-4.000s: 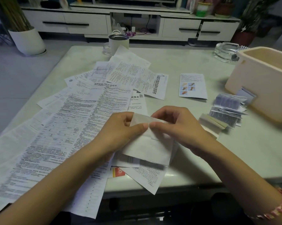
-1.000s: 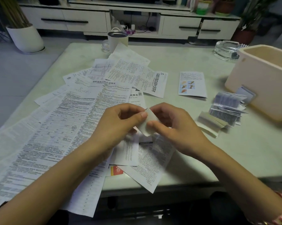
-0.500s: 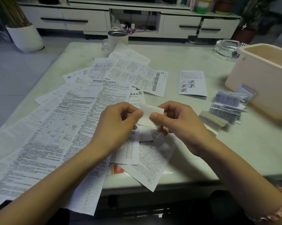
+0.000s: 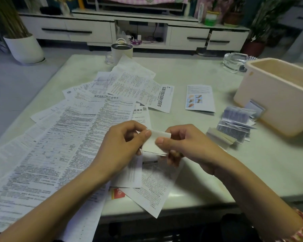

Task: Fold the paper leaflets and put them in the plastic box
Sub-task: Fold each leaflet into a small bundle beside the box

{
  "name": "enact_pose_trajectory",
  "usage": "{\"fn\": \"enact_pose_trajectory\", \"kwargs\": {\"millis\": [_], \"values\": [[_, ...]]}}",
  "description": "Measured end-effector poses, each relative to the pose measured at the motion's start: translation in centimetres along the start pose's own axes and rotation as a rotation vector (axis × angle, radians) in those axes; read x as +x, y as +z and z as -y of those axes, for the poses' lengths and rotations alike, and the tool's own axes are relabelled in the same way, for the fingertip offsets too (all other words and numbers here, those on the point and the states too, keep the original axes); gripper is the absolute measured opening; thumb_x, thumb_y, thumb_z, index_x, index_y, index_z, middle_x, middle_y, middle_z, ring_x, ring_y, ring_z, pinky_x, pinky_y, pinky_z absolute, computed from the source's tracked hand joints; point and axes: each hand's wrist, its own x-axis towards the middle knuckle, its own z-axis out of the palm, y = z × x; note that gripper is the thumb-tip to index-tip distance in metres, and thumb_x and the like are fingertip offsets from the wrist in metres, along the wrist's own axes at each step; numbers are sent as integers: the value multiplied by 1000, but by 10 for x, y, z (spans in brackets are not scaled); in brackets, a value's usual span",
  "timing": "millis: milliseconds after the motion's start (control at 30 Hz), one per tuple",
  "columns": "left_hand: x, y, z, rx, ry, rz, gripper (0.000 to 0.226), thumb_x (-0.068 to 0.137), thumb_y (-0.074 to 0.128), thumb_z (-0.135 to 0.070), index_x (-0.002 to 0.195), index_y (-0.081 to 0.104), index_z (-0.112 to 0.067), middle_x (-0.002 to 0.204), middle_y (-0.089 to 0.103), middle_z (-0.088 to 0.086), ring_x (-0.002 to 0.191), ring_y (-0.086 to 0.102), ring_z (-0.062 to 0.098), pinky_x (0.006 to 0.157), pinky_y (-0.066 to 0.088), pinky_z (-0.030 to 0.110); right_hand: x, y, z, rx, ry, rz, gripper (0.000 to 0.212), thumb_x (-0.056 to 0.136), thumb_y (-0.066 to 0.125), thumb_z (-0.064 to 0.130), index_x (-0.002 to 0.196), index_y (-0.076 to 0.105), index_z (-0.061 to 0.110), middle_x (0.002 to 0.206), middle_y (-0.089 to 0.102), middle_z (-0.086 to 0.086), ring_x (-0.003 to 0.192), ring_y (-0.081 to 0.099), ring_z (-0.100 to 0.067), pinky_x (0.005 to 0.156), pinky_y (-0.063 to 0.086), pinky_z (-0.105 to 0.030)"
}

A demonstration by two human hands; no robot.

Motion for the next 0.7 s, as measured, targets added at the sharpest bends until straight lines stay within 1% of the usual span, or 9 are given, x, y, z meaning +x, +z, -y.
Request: {"fn": "enact_pose_trajectory", "kwargs": {"millis": [133, 233, 267, 367, 433, 500, 567, 633, 700], "values": [[-2, 4, 2, 53, 47, -18, 13, 85, 64, -16, 72, 63, -14, 48, 57, -3, 45, 51, 4, 51, 41, 15, 1, 2, -3, -26, -81, -99, 21, 86, 64, 11, 66, 60, 8, 45, 50, 2, 38, 50, -11, 37, 40, -20], [-6, 12, 6, 58, 65, -44, 17, 86, 62, -16, 69, 61, -13, 48, 57, -1, 45, 51, 5, 50, 41, 15, 0, -3, -8, -28, -76, -169, 27, 81, 71, 11, 60, 53, 9, 43, 50, 0, 37, 49, -13, 37, 39, -21], [-8, 16, 6, 47, 62, -43, 18, 86, 62, -16, 68, 60, -13, 48, 56, 0, 45, 51, 6, 50, 42, 16, -2, -7, -10, -22, -62, -176, 27, 80, 72, 10, 62, 52, 8, 44, 51, -2, 37, 49, -13, 37, 40, -21], [1, 30, 4, 5, 34, -42, 17, 87, 61, -17, 70, 61, -15, 48, 54, 0, 43, 49, 10, 46, 44, 22, -8, -21, -13, -8, -44, -165, 11, 82, 66, 1, 79, 56, -3, 57, 52, -14, 43, 51, -14, 41, 44, -22], [17, 44, -3, 58, 37, 6, 14, 87, 61, -18, 74, 61, -15, 50, 55, -1, 44, 51, 10, 46, 43, 22, -13, -35, -14, -20, -58, -238, 6, 84, 63, -2, 82, 57, -5, 60, 51, -14, 44, 51, -14, 42, 44, -21], [35, 60, -12, 95, 32, 80, 10, 87, 61, -17, 78, 61, -20, 57, 60, -2, 47, 57, 10, 49, 43, 22, -17, -51, -16, 0, -72, -364, 10, 86, 60, -3, 77, 56, 0, 58, 49, -9, 42, 50, -10, 41, 42, -19], [51, 81, -20, 113, 37, 131, 8, 88, 60, -16, 84, 61, -24, 73, 64, -4, 61, 64, 11, 56, 45, 22, -21, -71, -18, 49, -68, -498, 17, 88, 57, -3, 72, 53, 3, 56, 46, -7, 39, 49, -7, 39, 40, -18], [59, 101, -26, 143, 88, 128, 9, 90, 56, -17, 95, 63, -21, 85, 63, -7, 74, 62, 10, 65, 47, 19, -27, -89, -21, 60, -48, -586, 19, 88, 57, -2, 70, 52, 2, 53, 45, -7, 37, 47, -7, 37, 39, -17], [61, 116, -24, 208, 180, 123, 19, 93, 51, -18, 109, 62, -19, 98, 62, -10, 83, 57, 5, 73, 42, 10, -31, -97, -26, 98, 6, -610, 17, 88, 59, -1, 71, 54, 0, 49, 48, -7, 35, 47, -9, 38, 41, -18]]}}
